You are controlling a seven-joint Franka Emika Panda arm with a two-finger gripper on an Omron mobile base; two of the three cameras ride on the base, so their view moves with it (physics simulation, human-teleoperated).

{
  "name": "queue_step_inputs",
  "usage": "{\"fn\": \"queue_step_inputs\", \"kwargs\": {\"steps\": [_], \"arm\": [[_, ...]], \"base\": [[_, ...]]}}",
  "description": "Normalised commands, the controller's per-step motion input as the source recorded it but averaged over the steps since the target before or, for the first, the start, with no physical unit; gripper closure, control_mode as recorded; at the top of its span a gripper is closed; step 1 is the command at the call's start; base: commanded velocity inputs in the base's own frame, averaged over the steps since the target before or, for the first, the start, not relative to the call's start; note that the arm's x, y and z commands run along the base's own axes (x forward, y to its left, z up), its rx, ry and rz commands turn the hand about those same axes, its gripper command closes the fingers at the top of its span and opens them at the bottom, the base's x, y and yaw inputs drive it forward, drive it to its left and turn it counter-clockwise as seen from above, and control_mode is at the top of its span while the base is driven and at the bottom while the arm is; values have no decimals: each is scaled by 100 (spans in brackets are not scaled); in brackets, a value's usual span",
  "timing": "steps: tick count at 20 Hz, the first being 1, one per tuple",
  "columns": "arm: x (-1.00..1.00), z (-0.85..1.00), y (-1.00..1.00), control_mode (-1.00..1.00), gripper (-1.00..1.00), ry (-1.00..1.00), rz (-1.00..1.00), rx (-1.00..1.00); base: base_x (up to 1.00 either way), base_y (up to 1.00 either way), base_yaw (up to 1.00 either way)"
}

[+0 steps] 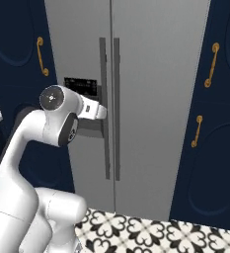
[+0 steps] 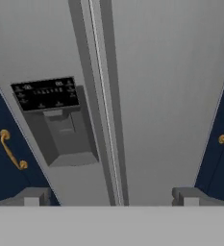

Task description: Grab a lemon wedge from the fridge and one ice cube from the ice bowl, and put them in the glass of lemonade.

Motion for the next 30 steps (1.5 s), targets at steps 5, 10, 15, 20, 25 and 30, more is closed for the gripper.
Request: {"fn": "queue_step_inputs", "kwargs": {"steps": [5,10,15,20,25,30], "arm": [[31,32,-28,-100,-100,0,-5,-9],[41,16,-10,-100,-100,0,-2,-7],[32,12,3,-100,-100,0,4,0],[54,1,2,-100,-100,-4,6,0],[80,0,1,-100,-100,-5,1,0],[76,-3,-1,-100,-100,-4,0,0]], "base": [[0,0,0],[0,0,0],[0,0,0],[0,0,0],[0,0,0],[0,0,0]]}}
